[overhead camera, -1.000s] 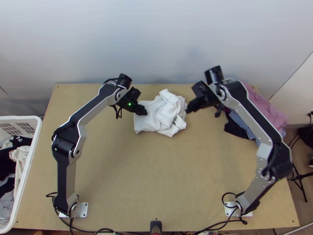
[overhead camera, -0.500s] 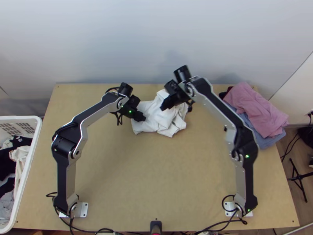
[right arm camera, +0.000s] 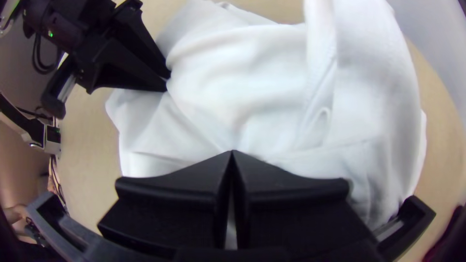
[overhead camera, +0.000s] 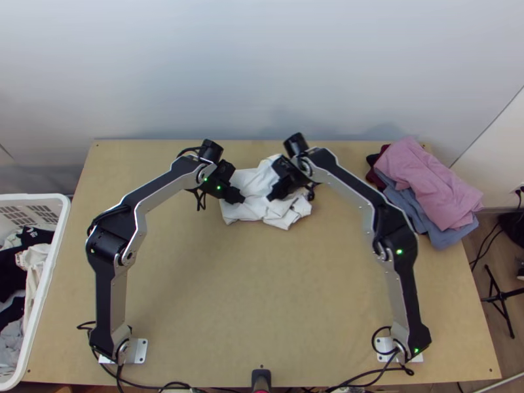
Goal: Fold the t-shirt
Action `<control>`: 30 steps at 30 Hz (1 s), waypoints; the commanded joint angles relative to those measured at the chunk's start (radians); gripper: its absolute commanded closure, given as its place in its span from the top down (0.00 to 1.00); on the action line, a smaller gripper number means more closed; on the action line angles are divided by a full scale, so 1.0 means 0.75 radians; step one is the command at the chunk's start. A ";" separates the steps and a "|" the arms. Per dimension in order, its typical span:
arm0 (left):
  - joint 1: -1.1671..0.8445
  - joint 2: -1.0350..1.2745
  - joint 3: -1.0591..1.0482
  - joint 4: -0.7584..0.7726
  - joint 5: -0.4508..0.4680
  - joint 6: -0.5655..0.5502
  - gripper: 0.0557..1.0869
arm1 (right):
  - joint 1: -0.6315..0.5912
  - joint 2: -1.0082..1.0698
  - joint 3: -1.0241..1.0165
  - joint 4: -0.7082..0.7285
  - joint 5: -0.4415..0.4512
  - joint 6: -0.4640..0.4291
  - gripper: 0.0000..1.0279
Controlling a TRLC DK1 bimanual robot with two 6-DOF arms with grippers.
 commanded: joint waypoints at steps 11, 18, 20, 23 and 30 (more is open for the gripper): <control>0.001 0.025 0.015 0.026 -0.037 0.005 0.30 | -0.442 -0.623 -0.706 0.034 0.035 -0.244 0.03; -0.006 0.003 0.027 -0.001 -0.033 -0.003 0.30 | -0.477 -0.768 -0.646 -0.013 0.035 -0.187 0.05; -0.008 -0.024 0.027 -0.023 -0.002 -0.013 0.31 | -0.426 -0.773 -0.599 -0.019 0.035 -0.127 0.09; -0.001 -0.077 0.033 -0.070 0.088 -0.029 0.31 | -0.312 -0.748 -0.532 -0.017 0.037 -0.103 0.09; 0.035 -0.218 0.146 -0.218 0.305 -0.111 0.82 | -0.083 -0.566 -0.386 0.053 0.058 -0.080 0.09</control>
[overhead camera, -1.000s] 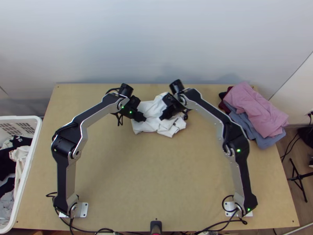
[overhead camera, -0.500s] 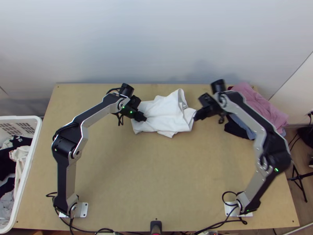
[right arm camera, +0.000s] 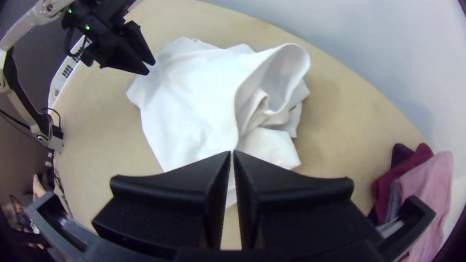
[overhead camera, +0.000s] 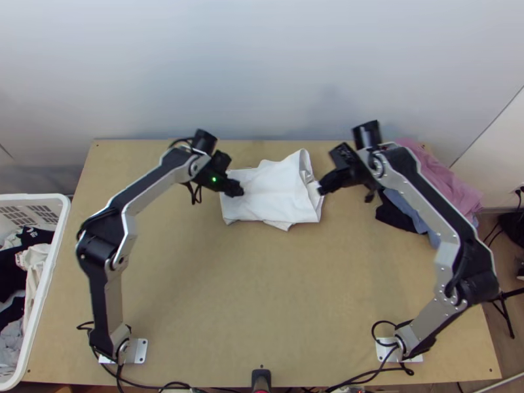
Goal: Fold the t-shirt
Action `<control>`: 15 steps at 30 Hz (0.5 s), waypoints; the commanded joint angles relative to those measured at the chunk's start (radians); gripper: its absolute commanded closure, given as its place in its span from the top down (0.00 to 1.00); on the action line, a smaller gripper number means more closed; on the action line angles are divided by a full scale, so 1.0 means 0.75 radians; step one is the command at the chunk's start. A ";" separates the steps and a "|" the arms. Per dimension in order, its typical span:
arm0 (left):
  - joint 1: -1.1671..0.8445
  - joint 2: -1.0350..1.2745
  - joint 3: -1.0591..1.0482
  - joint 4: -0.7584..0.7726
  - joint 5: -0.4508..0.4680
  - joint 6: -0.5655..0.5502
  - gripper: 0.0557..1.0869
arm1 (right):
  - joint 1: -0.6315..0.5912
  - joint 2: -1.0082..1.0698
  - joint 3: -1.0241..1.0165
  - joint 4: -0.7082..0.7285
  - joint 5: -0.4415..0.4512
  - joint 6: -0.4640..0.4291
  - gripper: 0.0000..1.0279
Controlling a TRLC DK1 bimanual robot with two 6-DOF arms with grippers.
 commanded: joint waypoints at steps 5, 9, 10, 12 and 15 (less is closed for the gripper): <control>0.094 -0.160 0.092 -0.176 0.146 -0.036 0.94 | 0.199 0.315 0.248 0.113 0.024 0.036 0.04; 0.158 -0.197 0.067 -0.213 0.146 -0.023 0.94 | 0.207 0.464 0.350 0.168 0.022 0.042 0.04; 0.166 -0.209 0.057 -0.217 0.146 -0.021 0.94 | 0.209 0.499 0.368 0.178 0.022 0.042 0.04; 0.184 -0.234 0.032 -0.219 0.146 -0.011 0.94 | 0.209 0.568 0.397 0.195 0.020 0.044 0.04; 0.199 -0.254 0.006 -0.225 0.146 -0.007 0.94 | 0.197 0.656 0.413 0.203 0.012 0.044 0.04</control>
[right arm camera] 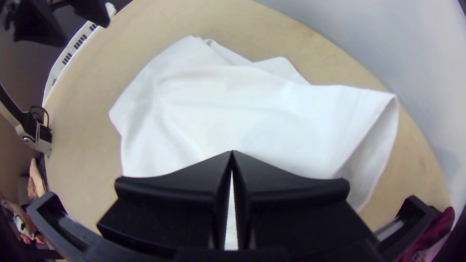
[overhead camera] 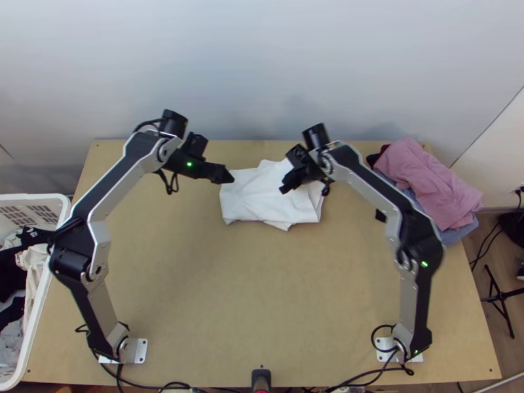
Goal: Fold the t-shirt
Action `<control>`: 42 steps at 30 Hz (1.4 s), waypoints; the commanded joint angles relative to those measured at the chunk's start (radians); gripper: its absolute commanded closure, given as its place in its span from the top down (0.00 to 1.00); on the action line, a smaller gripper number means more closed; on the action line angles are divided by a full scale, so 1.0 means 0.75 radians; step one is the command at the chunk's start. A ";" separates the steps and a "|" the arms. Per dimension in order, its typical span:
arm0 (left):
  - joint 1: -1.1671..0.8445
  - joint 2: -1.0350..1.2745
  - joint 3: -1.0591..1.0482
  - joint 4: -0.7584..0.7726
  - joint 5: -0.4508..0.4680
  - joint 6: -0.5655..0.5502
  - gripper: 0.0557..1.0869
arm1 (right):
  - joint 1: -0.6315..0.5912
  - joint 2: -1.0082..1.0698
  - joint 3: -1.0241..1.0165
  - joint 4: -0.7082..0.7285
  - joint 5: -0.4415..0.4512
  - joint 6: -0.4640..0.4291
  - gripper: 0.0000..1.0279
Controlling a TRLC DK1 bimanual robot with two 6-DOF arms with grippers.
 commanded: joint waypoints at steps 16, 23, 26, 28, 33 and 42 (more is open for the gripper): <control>0.046 -0.061 -0.092 -0.031 -0.018 0.042 0.94 | -0.134 0.111 0.085 -0.081 -0.021 0.058 0.33; 0.046 -0.052 -0.107 -0.023 -0.024 0.051 0.95 | -0.208 -0.012 0.255 -0.537 -0.164 0.126 0.96; 0.040 -0.044 -0.105 -0.019 -0.030 0.053 0.95 | -0.261 -0.077 0.173 -0.556 -0.172 0.112 0.96; 0.036 -0.044 -0.103 -0.015 -0.032 0.053 0.95 | -0.312 -0.090 0.116 -0.556 -0.188 0.110 0.96; 0.036 -0.040 -0.119 -0.015 -0.040 0.055 0.95 | -0.386 -0.075 0.003 -0.554 -0.268 0.071 0.96; 0.055 -0.059 -0.141 -0.015 -0.054 0.067 0.95 | -0.474 0.035 -0.054 -0.417 -0.393 0.083 0.96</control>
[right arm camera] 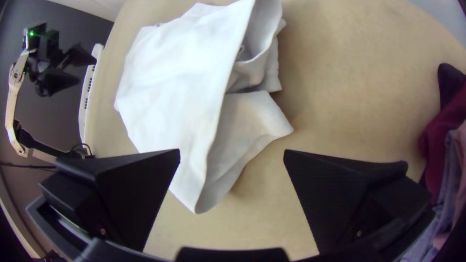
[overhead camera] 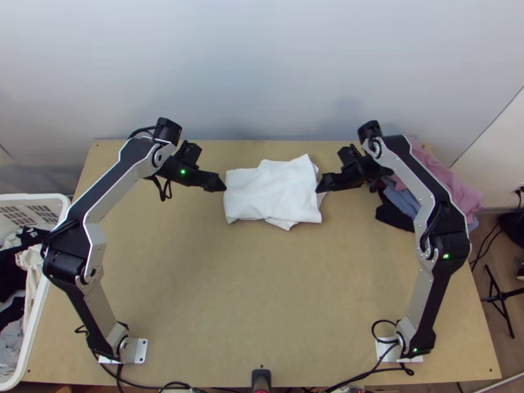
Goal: Fold the t-shirt
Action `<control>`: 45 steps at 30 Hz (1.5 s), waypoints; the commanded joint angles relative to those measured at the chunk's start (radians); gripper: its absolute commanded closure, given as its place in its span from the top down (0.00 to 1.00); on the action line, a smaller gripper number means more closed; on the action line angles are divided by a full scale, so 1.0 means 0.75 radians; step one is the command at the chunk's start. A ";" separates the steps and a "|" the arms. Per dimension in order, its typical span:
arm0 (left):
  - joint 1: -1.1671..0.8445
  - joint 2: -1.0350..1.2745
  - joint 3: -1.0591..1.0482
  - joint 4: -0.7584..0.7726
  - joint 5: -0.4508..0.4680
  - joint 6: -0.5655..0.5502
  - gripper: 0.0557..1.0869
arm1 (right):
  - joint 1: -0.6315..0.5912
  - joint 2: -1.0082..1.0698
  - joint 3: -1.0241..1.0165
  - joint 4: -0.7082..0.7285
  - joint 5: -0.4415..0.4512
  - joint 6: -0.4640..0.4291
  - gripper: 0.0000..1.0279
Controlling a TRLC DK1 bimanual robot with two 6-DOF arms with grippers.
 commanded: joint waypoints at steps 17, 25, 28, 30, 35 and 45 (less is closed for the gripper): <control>0.024 -0.018 -0.037 0.000 -0.040 0.012 0.95 | -0.043 0.189 0.008 0.240 -0.101 0.092 0.96; 0.024 -0.034 -0.068 0.002 -0.060 0.045 0.95 | 0.033 0.200 0.023 0.248 -0.120 0.123 0.97; 0.026 -0.036 -0.080 0.002 -0.060 0.049 0.95 | 0.023 0.194 0.019 0.242 -0.120 0.123 0.97; 0.024 -0.036 -0.088 0.002 -0.060 0.051 0.95 | 0.009 0.189 0.019 0.232 -0.120 0.117 0.97; 0.007 -0.034 -0.097 0.008 -0.066 0.053 0.95 | -0.047 0.173 0.008 0.217 -0.126 0.110 0.97; -0.050 -0.018 -0.113 0.018 -0.093 0.061 0.95 | -0.098 0.122 -0.057 0.195 -0.218 0.084 0.97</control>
